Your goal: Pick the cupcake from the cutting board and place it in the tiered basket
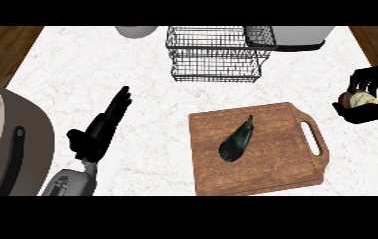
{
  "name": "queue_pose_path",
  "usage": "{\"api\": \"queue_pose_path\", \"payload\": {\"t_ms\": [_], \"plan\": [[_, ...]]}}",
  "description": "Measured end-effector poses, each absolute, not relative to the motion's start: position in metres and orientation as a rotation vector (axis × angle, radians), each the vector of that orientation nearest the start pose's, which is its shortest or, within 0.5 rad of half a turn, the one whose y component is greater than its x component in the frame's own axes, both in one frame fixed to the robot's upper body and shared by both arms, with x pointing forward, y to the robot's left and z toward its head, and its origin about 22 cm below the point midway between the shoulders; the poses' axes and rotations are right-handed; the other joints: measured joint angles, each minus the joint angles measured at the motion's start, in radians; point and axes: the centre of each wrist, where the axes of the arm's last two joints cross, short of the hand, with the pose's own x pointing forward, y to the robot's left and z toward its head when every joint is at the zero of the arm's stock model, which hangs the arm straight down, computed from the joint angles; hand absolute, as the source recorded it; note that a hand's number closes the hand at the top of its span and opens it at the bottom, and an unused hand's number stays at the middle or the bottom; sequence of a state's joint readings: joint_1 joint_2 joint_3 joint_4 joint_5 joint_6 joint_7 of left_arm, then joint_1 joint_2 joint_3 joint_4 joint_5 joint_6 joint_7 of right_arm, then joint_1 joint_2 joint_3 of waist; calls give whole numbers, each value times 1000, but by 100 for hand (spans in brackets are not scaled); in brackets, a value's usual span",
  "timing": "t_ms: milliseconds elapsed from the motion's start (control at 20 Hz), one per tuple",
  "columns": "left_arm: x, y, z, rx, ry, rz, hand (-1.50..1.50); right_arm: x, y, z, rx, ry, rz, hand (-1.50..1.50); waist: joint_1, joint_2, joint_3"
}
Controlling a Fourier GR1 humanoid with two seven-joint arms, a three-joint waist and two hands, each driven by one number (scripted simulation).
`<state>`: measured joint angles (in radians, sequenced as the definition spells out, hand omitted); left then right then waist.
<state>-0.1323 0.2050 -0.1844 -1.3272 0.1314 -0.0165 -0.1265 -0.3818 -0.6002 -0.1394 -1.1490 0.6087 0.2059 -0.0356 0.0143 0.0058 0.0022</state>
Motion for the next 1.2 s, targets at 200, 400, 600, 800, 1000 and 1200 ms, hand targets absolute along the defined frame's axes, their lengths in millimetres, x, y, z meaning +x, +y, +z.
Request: {"api": "queue_pose_path", "payload": {"t_ms": [200,400,600,800,1000,1200], "plan": [[272,235,-17,-85,-1540,-237,0,342,-399,135,-788,-1453,770,150,-2,-3,-1],[268,232,-18,-78,-1537,-235,0,356,-384,177,-742,-1568,746,150,-5,-6,-2],[268,238,-22,-70,-1535,-232,0,374,-357,218,-699,-1613,734,150,-4,-6,-3],[265,238,-27,-79,-1529,-238,0,391,-321,255,-665,-1635,700,150,-2,-6,-3],[266,236,-26,-89,-1529,-241,0,408,-275,281,-642,-1619,699,150,4,-5,-3],[273,232,-26,-87,-1531,-244,0,426,-231,289,-613,-1604,689,150,7,-2,-3]]}}
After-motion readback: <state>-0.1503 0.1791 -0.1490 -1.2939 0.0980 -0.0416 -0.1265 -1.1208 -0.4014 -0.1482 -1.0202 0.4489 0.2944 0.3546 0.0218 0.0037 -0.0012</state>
